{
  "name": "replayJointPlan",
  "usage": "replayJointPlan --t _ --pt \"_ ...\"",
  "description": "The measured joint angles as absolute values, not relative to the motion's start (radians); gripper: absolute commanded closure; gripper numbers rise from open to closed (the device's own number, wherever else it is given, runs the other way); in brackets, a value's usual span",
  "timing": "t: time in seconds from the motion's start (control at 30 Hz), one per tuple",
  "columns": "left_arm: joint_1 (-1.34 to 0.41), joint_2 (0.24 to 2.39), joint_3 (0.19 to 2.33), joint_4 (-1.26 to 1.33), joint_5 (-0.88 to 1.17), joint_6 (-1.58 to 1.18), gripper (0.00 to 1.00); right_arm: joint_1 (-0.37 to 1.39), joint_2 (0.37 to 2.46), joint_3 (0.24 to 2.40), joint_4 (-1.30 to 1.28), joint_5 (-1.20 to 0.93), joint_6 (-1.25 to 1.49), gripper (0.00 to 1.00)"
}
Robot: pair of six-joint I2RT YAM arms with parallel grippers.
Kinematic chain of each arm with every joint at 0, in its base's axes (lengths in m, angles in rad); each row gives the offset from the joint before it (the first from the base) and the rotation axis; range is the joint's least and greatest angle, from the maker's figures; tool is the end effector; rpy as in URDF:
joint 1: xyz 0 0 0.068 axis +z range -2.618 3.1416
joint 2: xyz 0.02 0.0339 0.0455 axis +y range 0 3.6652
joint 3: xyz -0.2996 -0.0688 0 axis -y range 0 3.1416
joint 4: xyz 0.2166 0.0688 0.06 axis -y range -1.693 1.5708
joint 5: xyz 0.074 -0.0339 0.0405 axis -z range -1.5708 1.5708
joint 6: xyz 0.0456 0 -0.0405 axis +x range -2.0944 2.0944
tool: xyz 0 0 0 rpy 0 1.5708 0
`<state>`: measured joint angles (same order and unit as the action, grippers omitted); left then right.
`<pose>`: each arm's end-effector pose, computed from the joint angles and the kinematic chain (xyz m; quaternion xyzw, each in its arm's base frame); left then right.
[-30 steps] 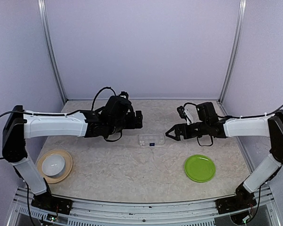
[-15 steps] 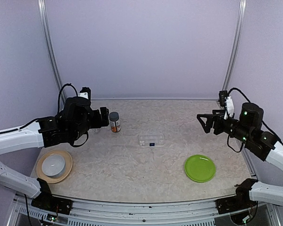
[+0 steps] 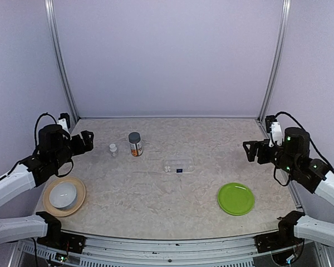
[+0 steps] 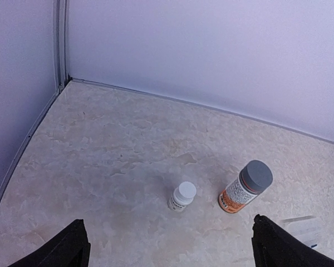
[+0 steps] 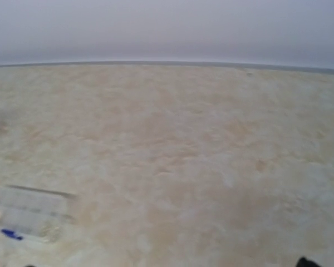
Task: Sort the pills into containers
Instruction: Reset both arms
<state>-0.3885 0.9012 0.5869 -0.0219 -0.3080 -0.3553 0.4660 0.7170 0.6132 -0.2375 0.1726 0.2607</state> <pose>0.1621 -0.0514 0.2998 -0.0754 0.8072 -0.0913 0.5783 0.1178 0.0505 0.3078 -0.0339 0.8147 0.1384 0.5621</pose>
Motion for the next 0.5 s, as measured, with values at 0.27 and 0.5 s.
replayJointPlan --t 0.27,0.5 --pt "-0.259 0.873 0.567 0.023 -0.118 -0.359 0.01 0.205 0.708 0.608 -0.237 -0.003 0.270 0.00" --pt "-0.258 0.845 0.562 0.020 -0.092 -0.358 0.01 0.154 0.720 0.608 -0.241 -0.052 0.270 0.00"
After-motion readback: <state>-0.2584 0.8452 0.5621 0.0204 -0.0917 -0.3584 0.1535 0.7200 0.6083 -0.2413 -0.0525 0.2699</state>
